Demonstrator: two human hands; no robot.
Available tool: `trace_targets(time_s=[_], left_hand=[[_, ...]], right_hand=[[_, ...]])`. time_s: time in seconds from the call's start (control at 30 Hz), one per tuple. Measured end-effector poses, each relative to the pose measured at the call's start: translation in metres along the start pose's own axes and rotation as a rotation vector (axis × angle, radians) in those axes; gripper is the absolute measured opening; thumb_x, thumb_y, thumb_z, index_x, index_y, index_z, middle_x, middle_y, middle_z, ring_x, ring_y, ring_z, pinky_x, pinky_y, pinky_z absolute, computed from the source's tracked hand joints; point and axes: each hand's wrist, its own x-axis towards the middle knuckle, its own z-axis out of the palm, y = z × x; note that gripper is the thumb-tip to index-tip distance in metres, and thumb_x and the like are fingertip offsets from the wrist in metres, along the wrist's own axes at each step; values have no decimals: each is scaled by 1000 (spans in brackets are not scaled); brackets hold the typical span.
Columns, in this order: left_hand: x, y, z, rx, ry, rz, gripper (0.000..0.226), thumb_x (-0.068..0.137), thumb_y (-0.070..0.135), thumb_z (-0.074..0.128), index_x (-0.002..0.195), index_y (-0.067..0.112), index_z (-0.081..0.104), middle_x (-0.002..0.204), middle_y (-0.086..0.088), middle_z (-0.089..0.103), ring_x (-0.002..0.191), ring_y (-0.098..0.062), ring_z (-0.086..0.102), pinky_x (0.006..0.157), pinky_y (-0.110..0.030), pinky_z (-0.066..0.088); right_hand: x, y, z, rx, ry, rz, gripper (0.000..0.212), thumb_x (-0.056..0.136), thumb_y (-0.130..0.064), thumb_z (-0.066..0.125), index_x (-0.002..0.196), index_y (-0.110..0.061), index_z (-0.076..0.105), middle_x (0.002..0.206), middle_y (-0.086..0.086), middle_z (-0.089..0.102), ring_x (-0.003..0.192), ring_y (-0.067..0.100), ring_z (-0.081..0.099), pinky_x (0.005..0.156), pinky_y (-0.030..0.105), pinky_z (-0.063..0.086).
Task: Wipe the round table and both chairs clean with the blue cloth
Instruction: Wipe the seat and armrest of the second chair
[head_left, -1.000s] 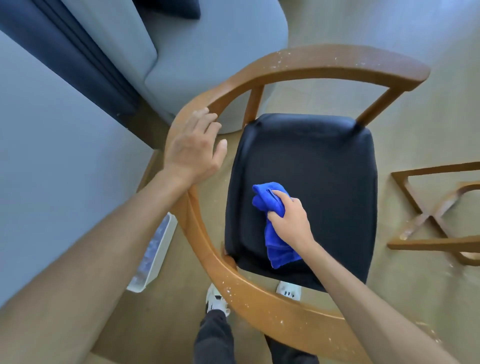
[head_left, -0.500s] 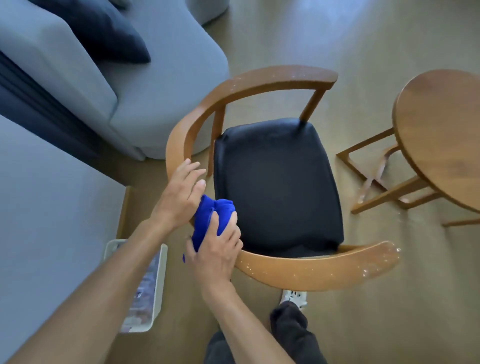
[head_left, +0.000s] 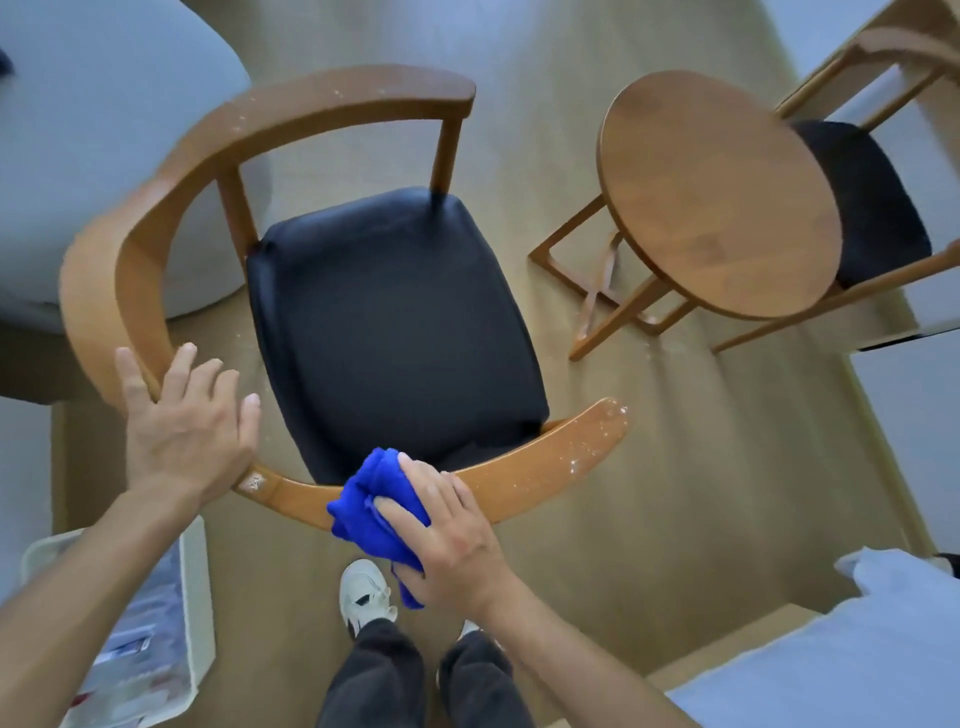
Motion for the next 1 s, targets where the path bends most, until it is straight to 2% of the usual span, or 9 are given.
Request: trace_targets(time_s=[0.1, 0.23, 0.33, 0.47, 0.6, 0.67, 0.8, 0.9, 1.0], left_hand=[[-4, 5, 5, 37, -8, 12, 54, 91, 34, 25, 96, -3, 64, 117, -26, 62, 128, -45, 41, 114, -54, -12], [-16, 30, 16, 25, 33, 106, 54, 91, 30, 27, 92, -9, 64, 107, -28, 64, 123, -46, 47, 116, -56, 7], [-27, 66, 23, -55, 13, 113, 53, 91, 29, 28, 92, -7, 67, 103, -26, 67, 119, -44, 54, 114, -58, 14], [-32, 80, 27, -131, -58, 29, 60, 89, 36, 25, 98, -5, 69, 106, -21, 69, 121, -39, 55, 117, -50, 11], [-32, 80, 25, -149, -106, -8, 62, 90, 39, 23, 99, -1, 70, 109, -17, 70, 122, -36, 54, 118, -44, 9], [-32, 80, 23, -135, -111, -11, 63, 90, 39, 21, 100, 0, 70, 110, -16, 69, 123, -35, 54, 118, -45, 12], [-31, 82, 25, -122, -114, -28, 61, 90, 38, 20, 96, 3, 69, 108, -14, 69, 122, -33, 54, 117, -46, 14], [-31, 83, 28, -133, -95, -52, 56, 89, 32, 21, 88, 2, 68, 100, -16, 70, 118, -34, 57, 116, -48, 19], [-32, 79, 30, -119, -76, -47, 56, 88, 31, 22, 94, 1, 70, 106, -16, 69, 120, -34, 55, 117, -46, 15]], right_hand=[[-29, 67, -36, -55, -27, -17, 48, 67, -15, 66, 114, -8, 67, 139, 25, 47, 126, 38, 48, 101, 46, 40], [-48, 153, -85, -146, 82, 200, 49, 64, -9, 65, 112, -3, 68, 133, 27, 50, 117, 40, 50, 99, 46, 41], [-41, 208, -109, -184, 187, 512, 43, 72, 0, 66, 116, -2, 64, 132, 25, 50, 112, 42, 50, 100, 45, 40], [-45, 238, -127, -106, 291, 991, 35, 85, -7, 53, 118, -16, 58, 136, 13, 45, 119, 35, 46, 101, 42, 39], [-28, 177, -115, -32, 524, 767, 40, 78, -12, 57, 118, -16, 59, 129, 11, 53, 115, 28, 53, 93, 33, 44], [-11, 133, -91, -24, 435, 644, 43, 73, -16, 61, 116, -14, 62, 127, 13, 56, 111, 30, 55, 91, 38, 47], [5, 35, -29, -63, 209, 505, 39, 63, -29, 67, 100, -19, 67, 123, 12, 60, 91, 31, 58, 71, 35, 43], [3, -11, 2, -38, 139, 332, 40, 77, -44, 62, 109, -21, 63, 131, 14, 56, 102, 31, 55, 77, 38, 42], [-7, 21, -7, -79, 124, 164, 39, 85, -42, 60, 116, -19, 64, 134, 17, 55, 111, 35, 56, 85, 43, 46]])
